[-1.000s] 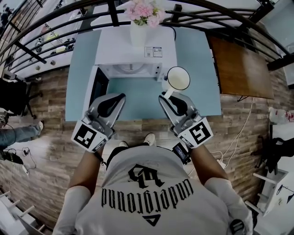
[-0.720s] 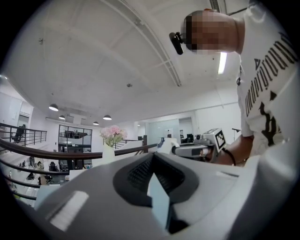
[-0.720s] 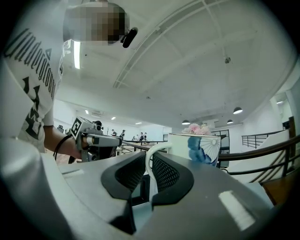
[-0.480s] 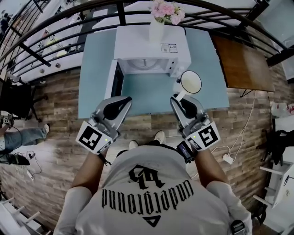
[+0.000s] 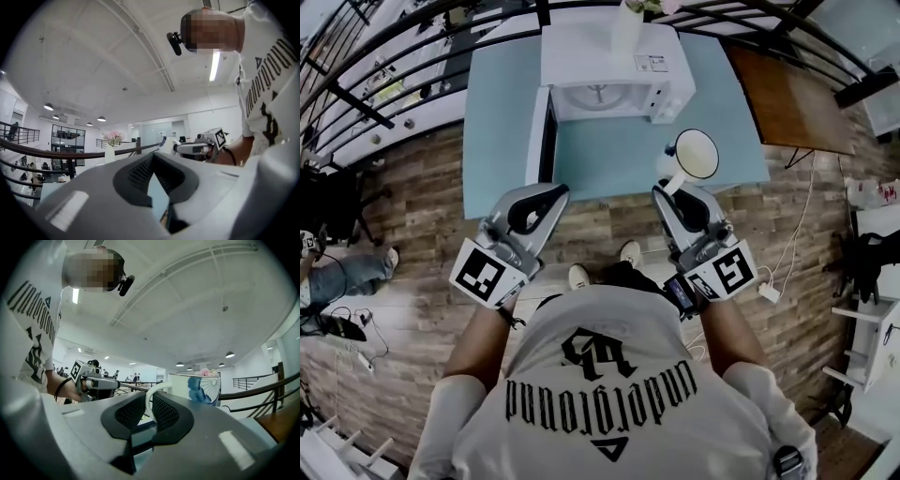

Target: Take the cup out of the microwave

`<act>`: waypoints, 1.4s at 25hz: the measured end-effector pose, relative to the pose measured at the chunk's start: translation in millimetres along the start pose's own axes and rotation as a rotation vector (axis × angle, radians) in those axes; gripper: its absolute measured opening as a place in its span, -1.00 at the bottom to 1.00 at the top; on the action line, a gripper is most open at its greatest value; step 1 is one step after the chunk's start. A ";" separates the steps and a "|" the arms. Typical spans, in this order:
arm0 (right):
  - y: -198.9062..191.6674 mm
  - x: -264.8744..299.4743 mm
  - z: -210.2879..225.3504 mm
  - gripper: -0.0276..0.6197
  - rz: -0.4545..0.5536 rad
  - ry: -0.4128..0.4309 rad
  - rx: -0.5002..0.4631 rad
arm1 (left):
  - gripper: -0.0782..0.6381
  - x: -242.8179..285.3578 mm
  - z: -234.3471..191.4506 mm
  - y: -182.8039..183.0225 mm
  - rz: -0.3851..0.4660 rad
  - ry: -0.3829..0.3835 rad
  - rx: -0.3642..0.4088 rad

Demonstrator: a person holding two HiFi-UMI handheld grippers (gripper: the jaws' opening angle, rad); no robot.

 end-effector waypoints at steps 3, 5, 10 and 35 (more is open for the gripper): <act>2.8 -9.6 -6.7 -0.77 0.002 -0.003 0.000 | -0.64 -1.5 11.7 -3.0 -0.028 -0.013 -0.001; 4.9 -15.4 -8.0 -0.77 0.006 0.003 0.000 | -0.64 -0.9 18.7 -0.1 -0.026 -0.016 0.003; 10.4 -38.0 -8.3 -0.77 0.021 0.026 -0.011 | -0.64 9.3 46.1 12.6 0.007 -0.029 0.001; 15.9 -221.4 65.2 -0.77 0.028 0.250 0.034 | -0.64 128.8 223.8 24.9 0.034 0.117 0.056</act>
Point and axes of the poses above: the fingertips, and each gripper's own axes: x forward along the fingers, z to its right, y out of its top, the point moved 2 cm from there along -x, backward along the fingers, and after that the axes turned 15 degrees about -y, right-handed, at the moved point
